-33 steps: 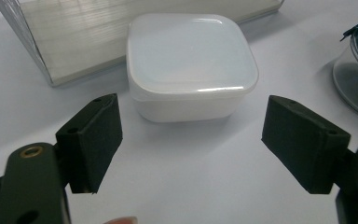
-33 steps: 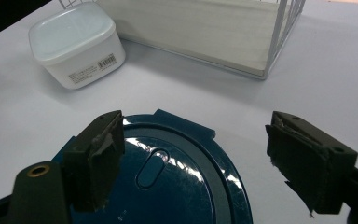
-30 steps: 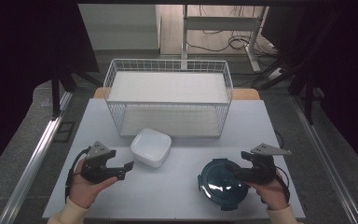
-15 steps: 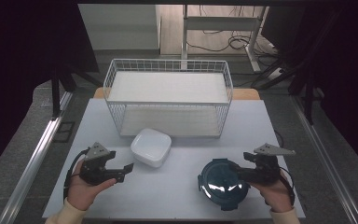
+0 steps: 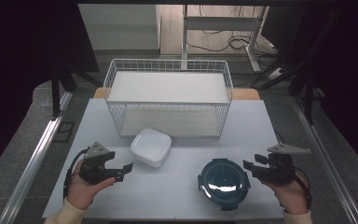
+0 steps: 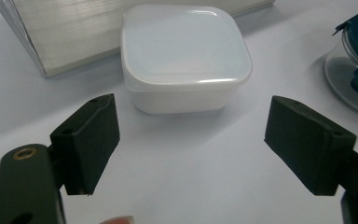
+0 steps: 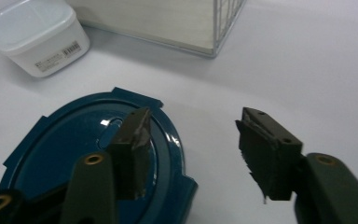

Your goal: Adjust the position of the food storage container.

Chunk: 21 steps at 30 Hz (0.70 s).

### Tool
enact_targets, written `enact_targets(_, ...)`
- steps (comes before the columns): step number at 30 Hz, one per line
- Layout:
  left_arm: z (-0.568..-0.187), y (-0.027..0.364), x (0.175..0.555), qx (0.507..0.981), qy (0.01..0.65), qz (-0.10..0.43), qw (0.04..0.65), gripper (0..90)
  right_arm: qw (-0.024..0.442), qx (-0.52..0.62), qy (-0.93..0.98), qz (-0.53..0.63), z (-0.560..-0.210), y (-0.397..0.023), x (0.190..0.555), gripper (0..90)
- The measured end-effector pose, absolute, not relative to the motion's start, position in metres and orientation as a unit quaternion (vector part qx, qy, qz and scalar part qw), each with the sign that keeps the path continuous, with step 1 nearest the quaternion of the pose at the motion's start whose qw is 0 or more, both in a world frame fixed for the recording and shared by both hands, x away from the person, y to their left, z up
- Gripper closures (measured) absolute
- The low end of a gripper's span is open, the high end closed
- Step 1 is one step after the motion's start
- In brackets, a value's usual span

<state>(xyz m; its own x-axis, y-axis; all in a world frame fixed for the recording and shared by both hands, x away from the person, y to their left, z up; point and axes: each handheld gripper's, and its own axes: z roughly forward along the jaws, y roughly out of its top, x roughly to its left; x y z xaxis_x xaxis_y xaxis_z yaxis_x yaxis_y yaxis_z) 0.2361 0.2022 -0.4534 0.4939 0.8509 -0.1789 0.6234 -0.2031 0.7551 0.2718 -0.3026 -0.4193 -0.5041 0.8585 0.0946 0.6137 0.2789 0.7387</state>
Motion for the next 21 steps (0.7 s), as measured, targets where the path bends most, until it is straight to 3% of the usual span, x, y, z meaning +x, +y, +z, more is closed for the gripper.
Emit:
enact_targets(8, -0.456, 0.201, 0.234, 0.765, 0.485, 0.137, 0.402, 17.5, 0.149, 0.488, 0.791, 0.337, -0.424, -0.319, 0.273, 63.2)
enact_targets(9, -0.457, 0.201, 0.233, 0.765, 0.485, 0.136, 0.4, 17.5, 0.146, 0.494, 0.793, 0.324, -0.427, -0.323, 0.273, 69.9)
enact_targets(14, -0.462, 0.201, 0.233, 0.769, 0.486, 0.131, 0.394, 17.5, 0.138, 0.499, 0.803, 0.295, -0.435, -0.327, 0.273, 81.1)
enact_targets(15, -0.463, 0.202, 0.233, 0.77, 0.486, 0.131, 0.392, 17.5, 0.135, 0.498, 0.811, 0.277, -0.441, -0.327, 0.274, 87.6)
enact_targets(21, -0.465, 0.202, 0.232, 0.771, 0.487, 0.128, 0.39, 17.5, 0.121, 0.493, 0.823, 0.253, -0.45, -0.323, 0.276, 89.2)
